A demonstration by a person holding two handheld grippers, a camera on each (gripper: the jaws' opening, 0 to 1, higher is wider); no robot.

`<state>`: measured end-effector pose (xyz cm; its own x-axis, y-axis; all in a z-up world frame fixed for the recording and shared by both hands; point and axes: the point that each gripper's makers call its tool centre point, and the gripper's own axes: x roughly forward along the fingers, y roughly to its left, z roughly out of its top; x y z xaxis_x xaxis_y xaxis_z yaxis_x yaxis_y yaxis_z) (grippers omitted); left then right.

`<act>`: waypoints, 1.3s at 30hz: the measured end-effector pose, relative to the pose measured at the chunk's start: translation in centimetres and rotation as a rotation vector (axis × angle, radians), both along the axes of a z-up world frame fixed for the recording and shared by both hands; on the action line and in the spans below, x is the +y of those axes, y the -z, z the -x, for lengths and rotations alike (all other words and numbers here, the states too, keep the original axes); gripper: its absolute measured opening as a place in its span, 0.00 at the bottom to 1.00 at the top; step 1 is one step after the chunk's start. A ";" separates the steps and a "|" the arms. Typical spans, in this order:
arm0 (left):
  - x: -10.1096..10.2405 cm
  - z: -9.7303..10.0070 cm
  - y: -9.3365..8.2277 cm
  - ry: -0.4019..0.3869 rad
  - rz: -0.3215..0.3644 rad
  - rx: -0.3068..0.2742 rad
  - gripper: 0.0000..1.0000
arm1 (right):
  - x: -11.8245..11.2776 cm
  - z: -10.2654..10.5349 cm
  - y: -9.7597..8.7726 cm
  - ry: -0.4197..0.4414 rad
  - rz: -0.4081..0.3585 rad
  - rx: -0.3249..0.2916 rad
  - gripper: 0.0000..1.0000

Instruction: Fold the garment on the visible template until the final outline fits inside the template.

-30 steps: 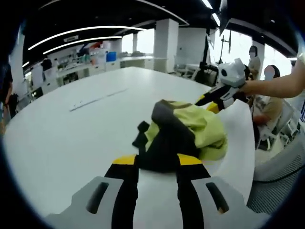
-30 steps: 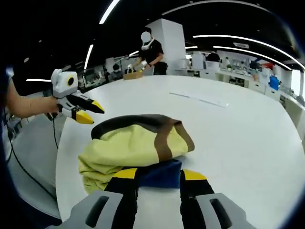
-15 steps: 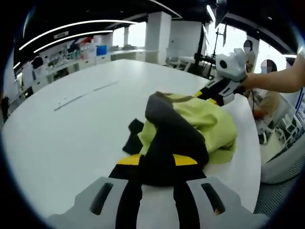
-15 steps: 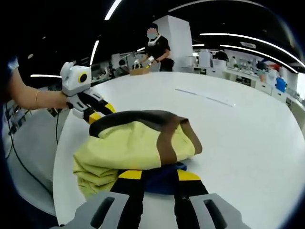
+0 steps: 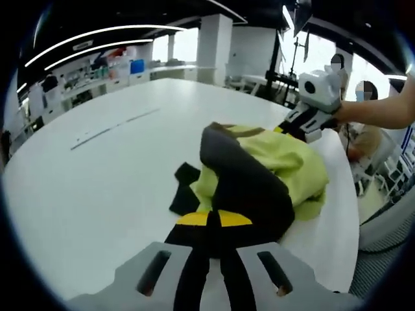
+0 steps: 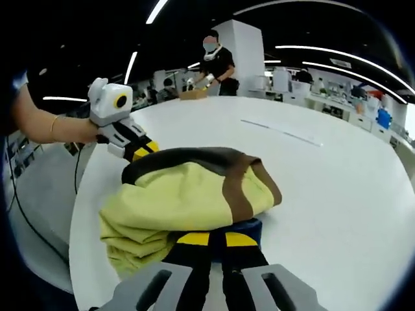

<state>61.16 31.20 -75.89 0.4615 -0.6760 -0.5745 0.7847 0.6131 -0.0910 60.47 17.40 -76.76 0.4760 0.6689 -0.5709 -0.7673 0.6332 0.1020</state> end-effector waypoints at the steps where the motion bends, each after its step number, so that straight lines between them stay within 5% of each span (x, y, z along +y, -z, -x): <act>1: 0.0 0.0 0.0 -0.001 0.000 -0.001 0.00 | 0.0 0.0 -0.1 0.003 -0.004 0.000 0.00; 15: 0.5 0.2 -3.4 -0.012 0.035 -0.110 0.00 | -0.4 -0.4 -2.0 0.058 -0.053 -0.011 0.00; 23: 0.8 -0.1 -5.5 -0.020 0.011 -0.207 0.00 | -1.3 -1.2 -4.0 0.113 -0.063 -0.067 0.00; 34: 3.3 -1.2 -7.2 -0.141 0.091 -0.183 0.00 | -3.4 -2.1 -5.9 0.170 -0.063 -0.113 0.00; 39: 4.6 -1.2 -6.9 -0.181 0.060 -0.186 0.00 | -4.3 -2.5 -6.3 0.203 -0.063 -0.123 0.00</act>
<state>62.38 35.78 -69.00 0.6719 -0.6032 -0.4297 0.6696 0.7427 0.0044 62.96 13.09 -70.45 0.6679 0.5846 -0.4607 -0.6339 0.7711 0.0595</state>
